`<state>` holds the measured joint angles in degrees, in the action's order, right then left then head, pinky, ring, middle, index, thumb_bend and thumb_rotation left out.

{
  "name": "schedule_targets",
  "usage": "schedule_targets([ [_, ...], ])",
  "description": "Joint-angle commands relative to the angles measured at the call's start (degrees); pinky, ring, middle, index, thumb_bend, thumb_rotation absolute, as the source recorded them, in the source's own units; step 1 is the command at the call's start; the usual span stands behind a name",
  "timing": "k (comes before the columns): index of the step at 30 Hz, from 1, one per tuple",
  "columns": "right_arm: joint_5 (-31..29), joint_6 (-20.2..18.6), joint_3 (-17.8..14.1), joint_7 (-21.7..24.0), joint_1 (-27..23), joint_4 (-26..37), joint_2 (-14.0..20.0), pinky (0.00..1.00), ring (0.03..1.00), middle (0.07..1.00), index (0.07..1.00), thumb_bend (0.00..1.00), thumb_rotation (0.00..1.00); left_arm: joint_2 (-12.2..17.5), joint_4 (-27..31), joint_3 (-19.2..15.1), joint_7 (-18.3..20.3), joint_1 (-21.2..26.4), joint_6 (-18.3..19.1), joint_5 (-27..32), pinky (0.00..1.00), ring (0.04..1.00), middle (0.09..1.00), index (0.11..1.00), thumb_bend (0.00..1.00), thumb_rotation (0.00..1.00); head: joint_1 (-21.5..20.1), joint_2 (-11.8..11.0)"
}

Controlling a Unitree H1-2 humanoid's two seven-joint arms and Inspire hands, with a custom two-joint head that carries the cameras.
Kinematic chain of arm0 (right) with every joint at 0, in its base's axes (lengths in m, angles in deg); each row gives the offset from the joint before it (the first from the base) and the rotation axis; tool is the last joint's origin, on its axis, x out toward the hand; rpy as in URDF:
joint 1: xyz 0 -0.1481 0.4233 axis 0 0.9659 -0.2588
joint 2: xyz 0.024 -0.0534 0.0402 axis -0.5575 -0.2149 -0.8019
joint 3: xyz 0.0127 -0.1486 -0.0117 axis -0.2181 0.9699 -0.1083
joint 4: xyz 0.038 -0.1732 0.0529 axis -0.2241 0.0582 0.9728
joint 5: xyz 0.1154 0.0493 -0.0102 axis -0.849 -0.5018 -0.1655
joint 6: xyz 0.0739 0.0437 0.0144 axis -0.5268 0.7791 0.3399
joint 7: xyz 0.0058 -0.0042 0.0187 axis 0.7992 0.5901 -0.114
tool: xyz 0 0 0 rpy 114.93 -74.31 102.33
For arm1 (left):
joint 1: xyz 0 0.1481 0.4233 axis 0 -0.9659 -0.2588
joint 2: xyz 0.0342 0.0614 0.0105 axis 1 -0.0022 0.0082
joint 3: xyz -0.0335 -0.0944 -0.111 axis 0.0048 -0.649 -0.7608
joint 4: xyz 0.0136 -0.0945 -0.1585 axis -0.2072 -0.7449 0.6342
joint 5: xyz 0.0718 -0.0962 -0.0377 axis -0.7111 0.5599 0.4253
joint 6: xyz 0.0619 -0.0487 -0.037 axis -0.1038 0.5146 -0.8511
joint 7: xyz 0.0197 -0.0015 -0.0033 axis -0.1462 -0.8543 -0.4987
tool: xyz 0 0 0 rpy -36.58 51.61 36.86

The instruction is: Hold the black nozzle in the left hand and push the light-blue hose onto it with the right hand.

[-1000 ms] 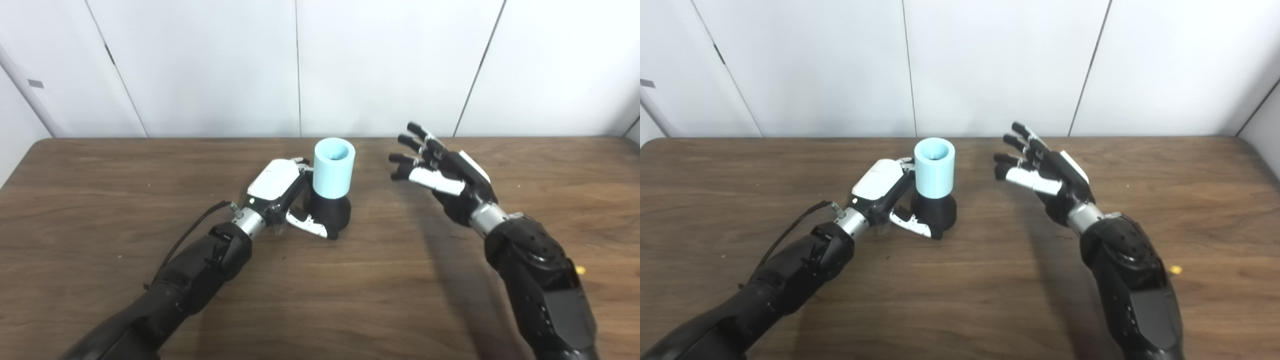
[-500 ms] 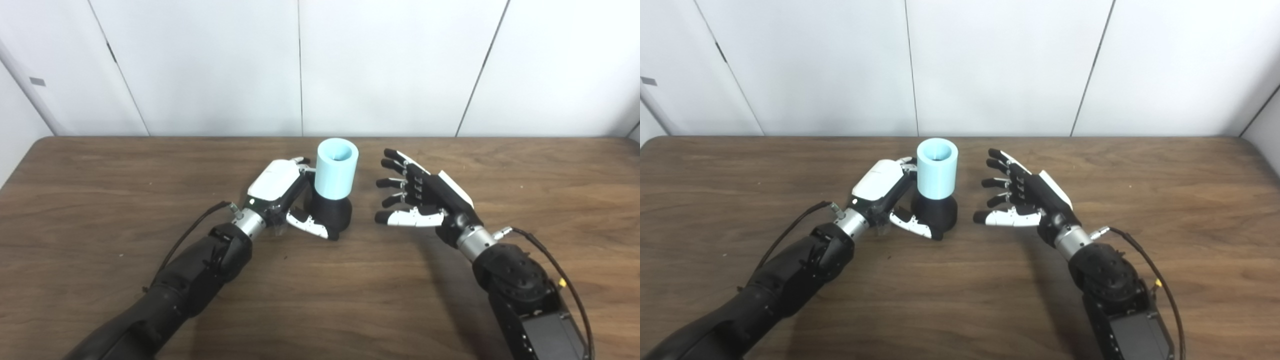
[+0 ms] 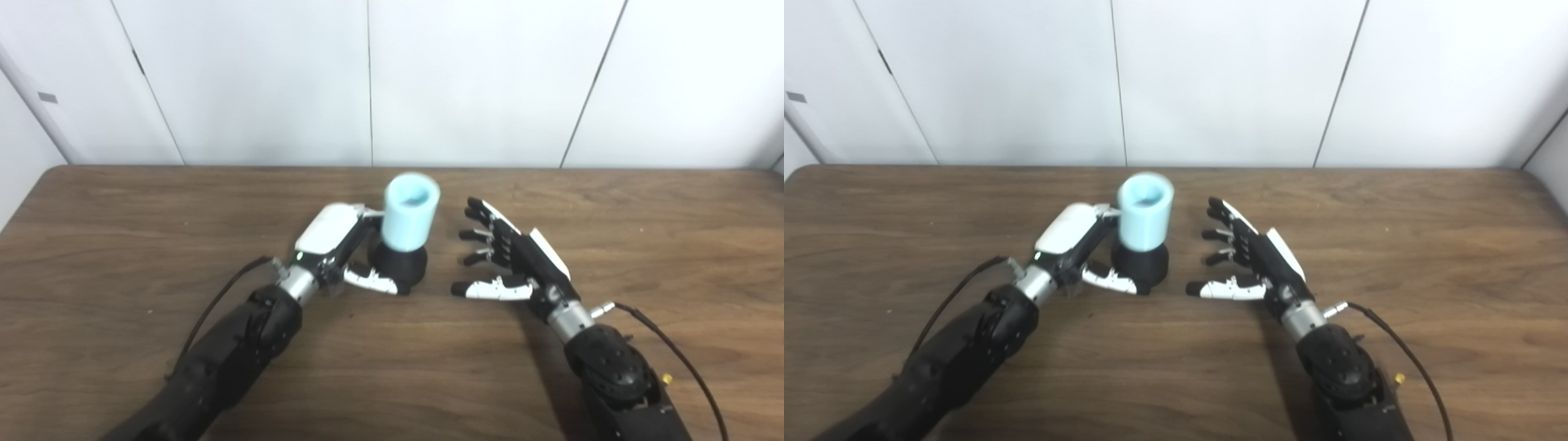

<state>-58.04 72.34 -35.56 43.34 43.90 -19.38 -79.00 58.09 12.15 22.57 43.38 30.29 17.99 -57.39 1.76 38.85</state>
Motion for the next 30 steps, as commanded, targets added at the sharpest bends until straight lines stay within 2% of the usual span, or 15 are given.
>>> schedule_targets([
  [1, -0.5, 4.5, -1.2, -0.6, -1.1, 1.8, -0.2, 0.66, 0.826, 0.922, 0.951, 0.87, 0.15, 0.0, -0.9, 2.1, 9.5, -7.1, 5.8, -0.8, 0.86, 0.933, 0.974, 0.985, 1.00, 0.37, 0.2, 0.0],
  [4, -0.8, 5.5, -1.5, -0.4, -1.1, 1.0, -0.4, 0.68, 0.833, 0.924, 0.954, 0.87, 0.15, 0.5, 2.1, -0.7, 10.8, -8.6, 8.3, 0.7, 0.89, 0.991, 0.998, 0.999, 1.00, 0.37, 0.5, -0.1],
  [8, -0.6, 5.6, -1.8, -0.5, -1.6, 0.9, -0.8, 0.67, 0.828, 0.918, 0.945, 0.88, 0.13, 1.1, 4.4, -4.0, 12.0, -9.8, 9.9, 1.2, 0.90, 1.000, 1.000, 1.000, 1.00, 0.39, 0.3, -0.3],
  [15, 1.1, 4.8, -2.3, -0.8, -2.6, 2.0, -0.2, 0.63, 0.816, 0.926, 0.945, 0.91, 0.19, 1.0, 4.9, -9.2, 13.9, -10.9, 10.6, 3.8, 0.96, 1.000, 1.000, 1.000, 1.00, 0.34, 0.1, -1.0],
  [18, 1.5, 4.7, -2.7, -1.0, -2.6, 2.0, -0.4, 0.62, 0.814, 0.927, 0.939, 0.93, 0.20, -0.2, 4.4, -12.2, 13.3, -11.3, 9.9, 6.3, 0.93, 1.000, 1.000, 1.000, 1.00, 0.31, 0.0, -1.3],
  [21, 1.6, 4.4, -3.2, -1.7, -2.2, 1.9, -1.0, 0.63, 0.813, 0.926, 0.940, 0.92, 0.20, -2.3, 4.6, -16.8, 11.9, -12.7, 6.6, 11.3, 0.85, 0.992, 1.000, 1.000, 0.98, 0.27, 0.3, -1.8],
  [25, 0.0, 5.9, -4.1, -2.1, -1.4, 0.6, -2.2, 0.65, 0.817, 0.922, 0.940, 0.89, 0.17, -5.1, 6.6, -23.1, 12.1, -15.2, 1.4, 20.7, 0.85, 0.923, 0.963, 1.000, 0.83, 0.26, 1.2, -2.0],
  [30, -0.5, 6.4, -4.6, -2.1, -0.1, 1.5, -2.9, 0.69, 0.823, 0.926, 0.947, 0.84, 0.15, -7.4, 12.0, -29.3, 15.4, -17.7, 2.7, 30.8, 0.82, 0.840, 0.904, 1.000, 0.78, 0.30, 0.6, -1.6],
])
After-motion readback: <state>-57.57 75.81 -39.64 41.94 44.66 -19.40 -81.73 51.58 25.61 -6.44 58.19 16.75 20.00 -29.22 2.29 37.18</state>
